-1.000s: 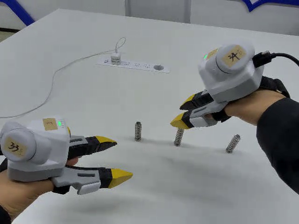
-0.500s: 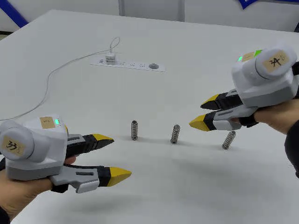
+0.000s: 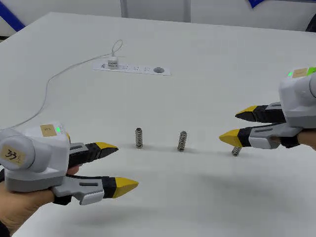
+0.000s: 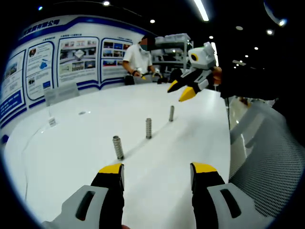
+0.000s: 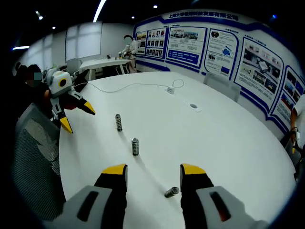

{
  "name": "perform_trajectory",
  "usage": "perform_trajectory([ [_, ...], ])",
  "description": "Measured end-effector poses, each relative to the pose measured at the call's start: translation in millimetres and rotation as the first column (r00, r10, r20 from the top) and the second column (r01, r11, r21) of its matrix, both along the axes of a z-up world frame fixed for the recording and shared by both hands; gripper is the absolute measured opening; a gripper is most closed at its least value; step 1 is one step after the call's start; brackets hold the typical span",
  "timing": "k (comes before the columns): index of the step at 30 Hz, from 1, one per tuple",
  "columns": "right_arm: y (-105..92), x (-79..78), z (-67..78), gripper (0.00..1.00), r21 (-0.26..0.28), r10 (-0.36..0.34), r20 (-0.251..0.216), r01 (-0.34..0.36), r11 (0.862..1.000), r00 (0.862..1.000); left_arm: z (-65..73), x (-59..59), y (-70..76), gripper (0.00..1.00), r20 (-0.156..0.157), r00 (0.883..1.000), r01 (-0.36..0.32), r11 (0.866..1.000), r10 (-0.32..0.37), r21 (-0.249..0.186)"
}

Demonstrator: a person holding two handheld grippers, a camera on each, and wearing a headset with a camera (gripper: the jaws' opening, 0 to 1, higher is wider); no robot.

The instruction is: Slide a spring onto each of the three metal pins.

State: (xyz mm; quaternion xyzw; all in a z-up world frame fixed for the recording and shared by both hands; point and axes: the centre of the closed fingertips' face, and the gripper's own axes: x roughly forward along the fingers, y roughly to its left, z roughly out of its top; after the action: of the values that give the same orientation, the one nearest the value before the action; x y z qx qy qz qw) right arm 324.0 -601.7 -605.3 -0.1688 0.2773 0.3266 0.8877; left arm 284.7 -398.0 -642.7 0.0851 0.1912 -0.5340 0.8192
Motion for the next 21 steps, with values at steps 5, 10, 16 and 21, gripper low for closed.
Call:
perform_trajectory([
  [5, -13.0, -6.8, -7.3, 0.48, 0.014, -0.037, 0.004, 0.037, 0.999, 0.999, -0.4, 0.3, 0.2, 0.58, -0.004, 1.0, -0.003, 1.0, 0.003, -0.002],
  [10, -22.4, -15.6, -17.0, 0.51, 0.029, -0.067, -0.001, 0.067, 0.997, 0.998, -1.2, 0.9, 1.0, 0.59, -0.007, 1.0, -0.008, 1.0, 0.008, -0.002],
  [16, -31.5, -27.5, -27.7, 0.53, 0.034, -0.086, -0.002, 0.086, 0.996, 0.996, -4.5, 0.0, 2.0, 0.59, -0.016, 1.0, -0.011, 1.0, 0.011, 0.001],
  [21, -33.1, -35.8, -32.7, 0.55, 0.063, -0.105, 0.001, 0.105, 0.993, 0.994, -6.2, 0.1, 2.2, 0.59, -0.021, 1.0, -0.016, 1.0, 0.016, 0.0],
])
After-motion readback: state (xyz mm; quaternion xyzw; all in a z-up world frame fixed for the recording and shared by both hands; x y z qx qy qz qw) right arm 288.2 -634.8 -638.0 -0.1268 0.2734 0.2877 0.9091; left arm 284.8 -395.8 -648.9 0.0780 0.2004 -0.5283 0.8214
